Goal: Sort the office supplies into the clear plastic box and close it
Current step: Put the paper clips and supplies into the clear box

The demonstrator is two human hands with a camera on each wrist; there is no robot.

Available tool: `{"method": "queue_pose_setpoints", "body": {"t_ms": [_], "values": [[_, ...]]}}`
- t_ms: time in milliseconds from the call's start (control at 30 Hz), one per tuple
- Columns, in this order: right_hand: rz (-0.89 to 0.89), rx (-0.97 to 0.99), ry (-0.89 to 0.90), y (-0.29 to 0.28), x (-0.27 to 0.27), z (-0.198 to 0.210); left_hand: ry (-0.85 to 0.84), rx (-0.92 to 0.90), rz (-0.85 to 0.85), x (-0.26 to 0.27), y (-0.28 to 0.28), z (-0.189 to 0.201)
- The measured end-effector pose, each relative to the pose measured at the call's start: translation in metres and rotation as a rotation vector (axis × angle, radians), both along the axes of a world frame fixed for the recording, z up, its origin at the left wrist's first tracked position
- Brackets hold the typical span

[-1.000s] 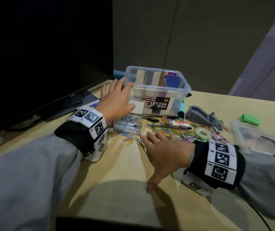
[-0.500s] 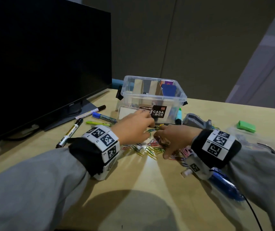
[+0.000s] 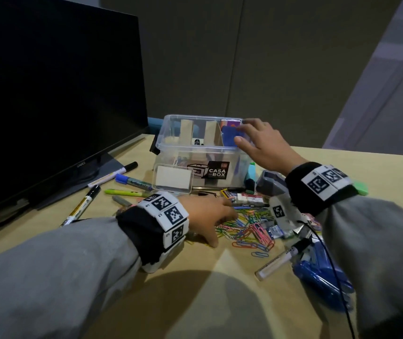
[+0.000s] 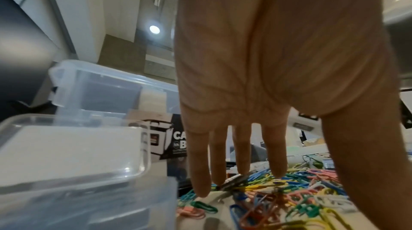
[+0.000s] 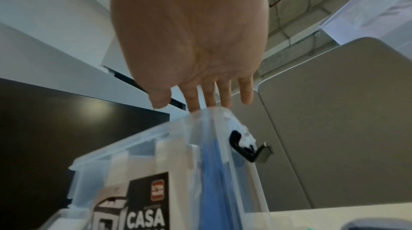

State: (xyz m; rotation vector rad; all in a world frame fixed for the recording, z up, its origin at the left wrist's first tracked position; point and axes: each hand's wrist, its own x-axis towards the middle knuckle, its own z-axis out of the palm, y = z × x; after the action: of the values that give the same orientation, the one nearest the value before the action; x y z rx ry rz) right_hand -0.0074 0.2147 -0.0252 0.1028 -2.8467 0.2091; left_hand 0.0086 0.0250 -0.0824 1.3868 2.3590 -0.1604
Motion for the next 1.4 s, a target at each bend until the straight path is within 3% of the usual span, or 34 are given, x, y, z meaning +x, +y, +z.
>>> {"method": "queue_pose_setpoints", "body": {"t_ms": [133, 267, 667, 900, 1033, 1133, 1267, 1400], "values": [[0.045, 0.024, -0.125, -0.003, -0.013, -0.007, 0.01, 0.0, -0.039, 0.0, 0.01, -0.001], [-0.026, -0.153, -0.246, -0.01, -0.012, -0.002, 0.008, 0.071, -0.032, -0.006, 0.013, -0.004], [-0.064, -0.24, -0.298, -0.014, -0.01, 0.003, -0.052, 0.246, -0.016, -0.022, 0.012, -0.008], [-0.068, -0.237, -0.304, -0.015, -0.01, 0.004, -0.172, 0.504, 0.132, -0.027, -0.002, 0.01], [-0.065, -0.234, -0.296, -0.016, -0.009, 0.006, -0.12, 0.693, 0.232, -0.039, -0.022, 0.042], [-0.064, -0.234, -0.293, -0.017, -0.008, 0.006, -0.172, 0.905, 0.35, -0.058, -0.037, 0.072], [-0.065, -0.254, -0.305, -0.017, -0.01, 0.005, -0.099, 1.063, 0.494, -0.087, -0.053, 0.09], [-0.07, -0.243, -0.298, -0.015, -0.012, 0.003, 0.052, 1.013, 0.641, -0.115, -0.053, 0.08]]}}
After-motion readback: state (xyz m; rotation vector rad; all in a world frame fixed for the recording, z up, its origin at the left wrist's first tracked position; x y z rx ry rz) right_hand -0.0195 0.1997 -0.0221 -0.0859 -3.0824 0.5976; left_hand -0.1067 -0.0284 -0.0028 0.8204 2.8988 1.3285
